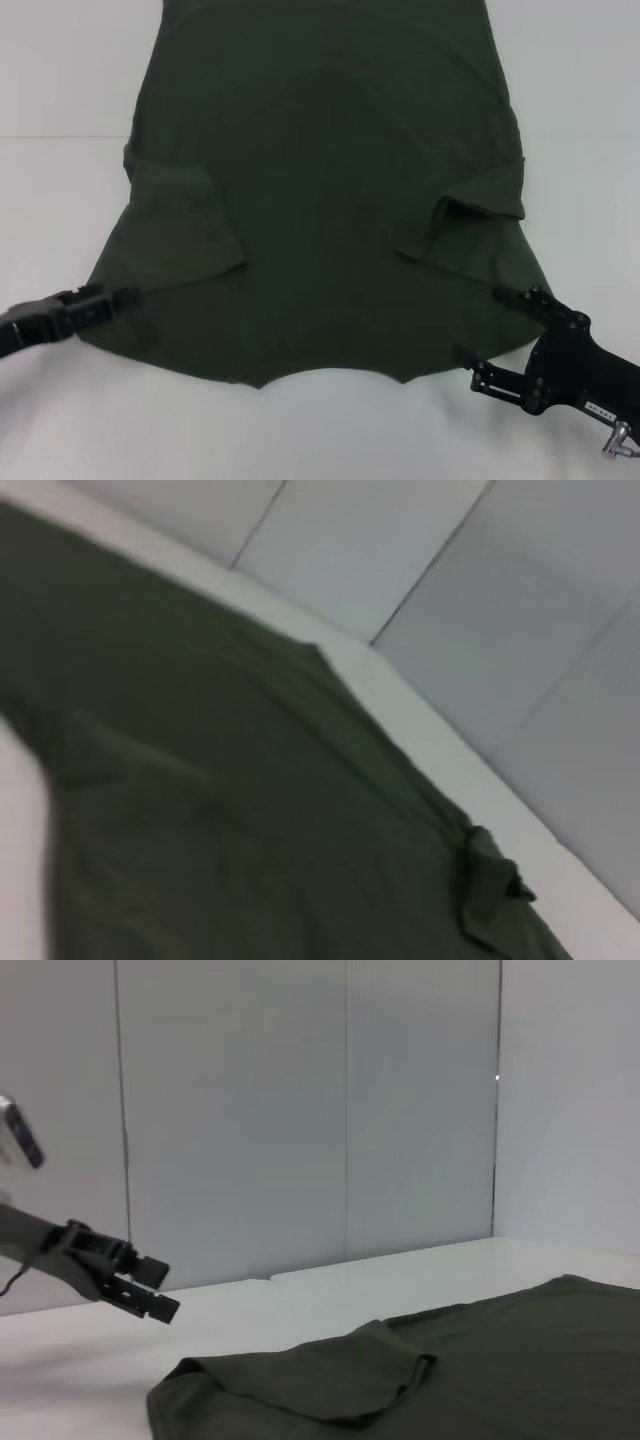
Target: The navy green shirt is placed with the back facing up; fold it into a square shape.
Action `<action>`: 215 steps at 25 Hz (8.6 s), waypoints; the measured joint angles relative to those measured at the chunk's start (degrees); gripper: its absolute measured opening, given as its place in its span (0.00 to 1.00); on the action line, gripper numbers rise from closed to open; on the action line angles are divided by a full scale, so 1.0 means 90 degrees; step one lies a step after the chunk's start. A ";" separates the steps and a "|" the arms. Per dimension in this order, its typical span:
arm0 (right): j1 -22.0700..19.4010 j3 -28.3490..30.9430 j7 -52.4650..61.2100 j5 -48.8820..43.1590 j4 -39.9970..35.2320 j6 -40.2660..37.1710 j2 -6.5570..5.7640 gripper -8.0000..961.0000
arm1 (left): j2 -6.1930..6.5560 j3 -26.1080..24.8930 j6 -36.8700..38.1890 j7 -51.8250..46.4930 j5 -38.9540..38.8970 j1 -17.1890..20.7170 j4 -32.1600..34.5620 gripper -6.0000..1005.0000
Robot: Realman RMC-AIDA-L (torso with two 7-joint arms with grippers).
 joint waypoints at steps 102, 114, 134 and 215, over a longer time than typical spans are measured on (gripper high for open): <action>0.1411 0.1364 1.0894 -0.4113 -0.2316 0.0898 -0.1172 0.98 | 0.0106 0.0228 -0.1413 -0.3603 0.3451 -0.1739 0.0211 0.05; 0.2457 0.1300 1.2137 -0.6411 -0.3302 0.0417 -0.1091 0.98 | 0.0083 0.0220 -0.1483 -0.3474 0.3402 -0.1769 0.0238 0.05; 0.2737 0.0638 1.2343 -0.7102 -0.2410 0.0937 -0.0991 0.98 | 0.0102 0.0209 -0.1486 -0.3297 0.3210 -0.1733 0.0209 0.05; 0.2350 0.0051 1.0457 -0.7138 -0.2746 -0.1145 -0.0796 0.08 | 0.0666 0.0245 0.0793 -0.3445 0.3214 -0.1260 0.0200 0.05</action>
